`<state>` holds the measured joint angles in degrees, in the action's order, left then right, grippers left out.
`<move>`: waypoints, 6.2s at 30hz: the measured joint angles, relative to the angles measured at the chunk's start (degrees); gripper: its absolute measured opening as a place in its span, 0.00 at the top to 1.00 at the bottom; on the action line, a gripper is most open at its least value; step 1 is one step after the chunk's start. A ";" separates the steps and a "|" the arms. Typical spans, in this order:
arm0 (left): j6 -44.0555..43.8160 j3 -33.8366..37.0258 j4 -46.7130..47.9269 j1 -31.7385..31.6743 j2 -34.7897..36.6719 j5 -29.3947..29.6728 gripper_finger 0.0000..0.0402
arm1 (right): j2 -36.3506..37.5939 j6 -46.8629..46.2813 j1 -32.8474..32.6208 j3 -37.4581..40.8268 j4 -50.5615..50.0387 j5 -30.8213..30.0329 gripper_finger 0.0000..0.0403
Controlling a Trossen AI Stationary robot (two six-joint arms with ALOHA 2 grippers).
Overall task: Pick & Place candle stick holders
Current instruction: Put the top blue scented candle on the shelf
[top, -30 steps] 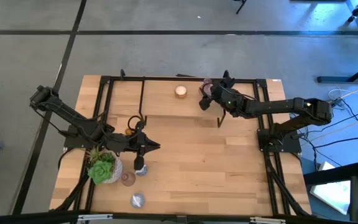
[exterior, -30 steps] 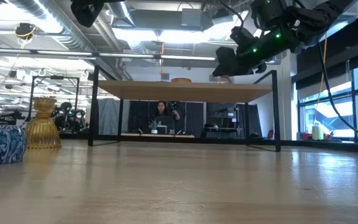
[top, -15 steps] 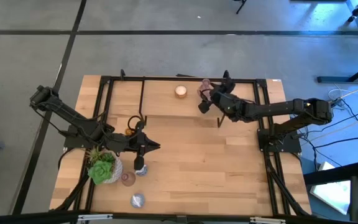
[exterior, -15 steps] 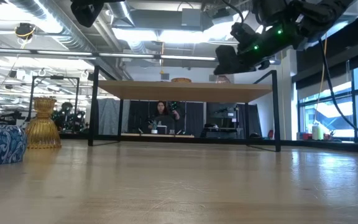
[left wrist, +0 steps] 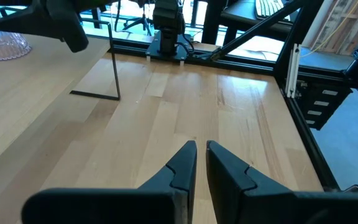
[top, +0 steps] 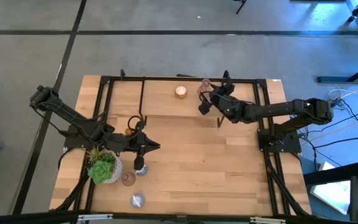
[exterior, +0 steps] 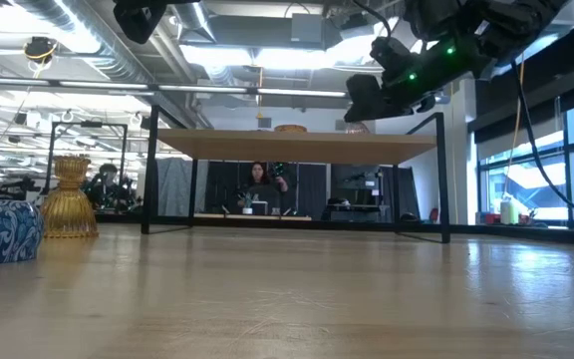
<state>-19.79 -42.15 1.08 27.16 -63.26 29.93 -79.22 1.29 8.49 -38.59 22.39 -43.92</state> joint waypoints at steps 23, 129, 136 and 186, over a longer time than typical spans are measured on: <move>0.00 0.00 0.01 0.00 0.00 0.00 0.92 | 0.00 -3.73 -9.94 0.00 -4.57 -5.42 0.28; -29.87 2.30 19.02 6.46 -21.11 -25.77 0.92 | -20.96 -17.34 -37.02 -0.50 16.42 23.63 0.10; -26.69 -1.87 23.45 3.98 -21.11 -28.72 0.92 | -20.96 -17.52 -37.04 -0.50 16.42 23.65 0.10; -24.42 -3.24 27.09 2.10 -22.01 -20.25 0.92 | -20.96 -21.52 -37.09 -0.48 14.80 26.18 0.10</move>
<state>-44.21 -45.39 28.17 29.25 -85.27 9.68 -100.18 -20.23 -28.60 -39.07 37.19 -17.74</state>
